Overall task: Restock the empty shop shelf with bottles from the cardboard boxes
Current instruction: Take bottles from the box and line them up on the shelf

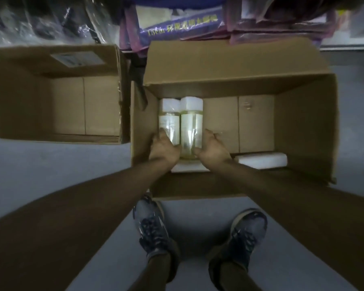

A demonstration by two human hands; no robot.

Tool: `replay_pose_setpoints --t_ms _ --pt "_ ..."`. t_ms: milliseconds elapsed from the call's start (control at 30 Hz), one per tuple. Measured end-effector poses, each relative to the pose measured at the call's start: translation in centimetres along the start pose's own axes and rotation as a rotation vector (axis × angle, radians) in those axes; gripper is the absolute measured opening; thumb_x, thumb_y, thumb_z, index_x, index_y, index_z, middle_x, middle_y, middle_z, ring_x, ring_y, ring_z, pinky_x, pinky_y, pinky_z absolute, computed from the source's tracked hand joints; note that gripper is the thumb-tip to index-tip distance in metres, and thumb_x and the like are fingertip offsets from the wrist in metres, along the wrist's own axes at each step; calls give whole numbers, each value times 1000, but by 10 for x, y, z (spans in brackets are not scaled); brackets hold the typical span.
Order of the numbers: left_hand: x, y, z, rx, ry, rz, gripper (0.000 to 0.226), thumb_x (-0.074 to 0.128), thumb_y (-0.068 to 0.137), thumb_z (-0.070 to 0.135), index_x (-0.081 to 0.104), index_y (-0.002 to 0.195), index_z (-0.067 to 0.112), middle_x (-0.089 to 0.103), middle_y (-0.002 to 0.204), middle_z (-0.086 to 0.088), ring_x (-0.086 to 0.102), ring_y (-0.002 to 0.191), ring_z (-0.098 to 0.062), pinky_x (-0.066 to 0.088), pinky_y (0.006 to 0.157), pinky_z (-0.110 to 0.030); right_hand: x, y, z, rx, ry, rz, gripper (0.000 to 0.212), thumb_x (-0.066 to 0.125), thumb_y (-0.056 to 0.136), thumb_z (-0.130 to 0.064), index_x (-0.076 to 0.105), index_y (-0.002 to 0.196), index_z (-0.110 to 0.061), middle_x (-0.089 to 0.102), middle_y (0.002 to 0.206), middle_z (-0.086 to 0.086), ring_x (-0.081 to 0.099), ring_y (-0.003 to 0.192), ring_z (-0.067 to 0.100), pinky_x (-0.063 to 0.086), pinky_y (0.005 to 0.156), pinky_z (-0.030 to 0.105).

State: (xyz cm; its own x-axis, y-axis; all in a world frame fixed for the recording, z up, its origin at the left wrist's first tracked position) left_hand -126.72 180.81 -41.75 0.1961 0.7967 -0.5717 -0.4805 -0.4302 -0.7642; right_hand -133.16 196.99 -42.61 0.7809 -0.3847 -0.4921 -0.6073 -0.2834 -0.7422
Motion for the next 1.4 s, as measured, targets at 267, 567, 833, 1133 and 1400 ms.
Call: replay_pose_setpoints --t_ms 267,567,833,1133,1400 --pt "25 53 -7 -72 -94 110 72 68 99 37 38 161 16 51 158 -12 54 140 -34 48 111 -43 30 58 20 136 260 121 88 86 84 -48 39 151 -15 55 143 11 59 127 33 55 102 52" --pt "36 83 -6 -46 -163 53 82 89 83 48 49 146 14 64 143 -10 65 127 -31 54 93 -37 21 67 47 150 185 233 91 87 83 -40 34 153 -19 51 143 10 56 129 33 54 104 55" --pt "38 84 4 -101 -135 78 80 96 72 45 58 136 15 70 130 -8 71 112 -28 48 72 -32 9 81 45 291 206 149 74 95 73 -38 51 129 -16 65 117 6 65 94 23 52 59 32" --pt "9 21 22 -105 -215 55 78 92 74 48 56 136 15 68 131 -8 70 113 -29 52 75 -33 -18 20 26 340 342 184 77 96 68 -36 50 126 -15 66 117 5 69 95 24 62 75 38" --pt "-36 -83 36 -80 -267 46 78 93 73 44 53 133 14 68 130 -7 68 118 -29 61 97 -46 -52 -78 0 322 341 161 74 94 66 -36 50 123 -19 67 112 1 68 91 20 51 61 28"
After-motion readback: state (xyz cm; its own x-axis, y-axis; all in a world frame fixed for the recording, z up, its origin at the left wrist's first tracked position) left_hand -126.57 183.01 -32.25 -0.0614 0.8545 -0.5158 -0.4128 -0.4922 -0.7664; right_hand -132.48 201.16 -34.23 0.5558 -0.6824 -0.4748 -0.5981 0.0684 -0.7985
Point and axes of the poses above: each hand's wrist, its own y-axis towards the middle knuckle, its own x-axis out of the palm, z = x × y, the point moved 6 cm from there along y, towards the middle knuckle
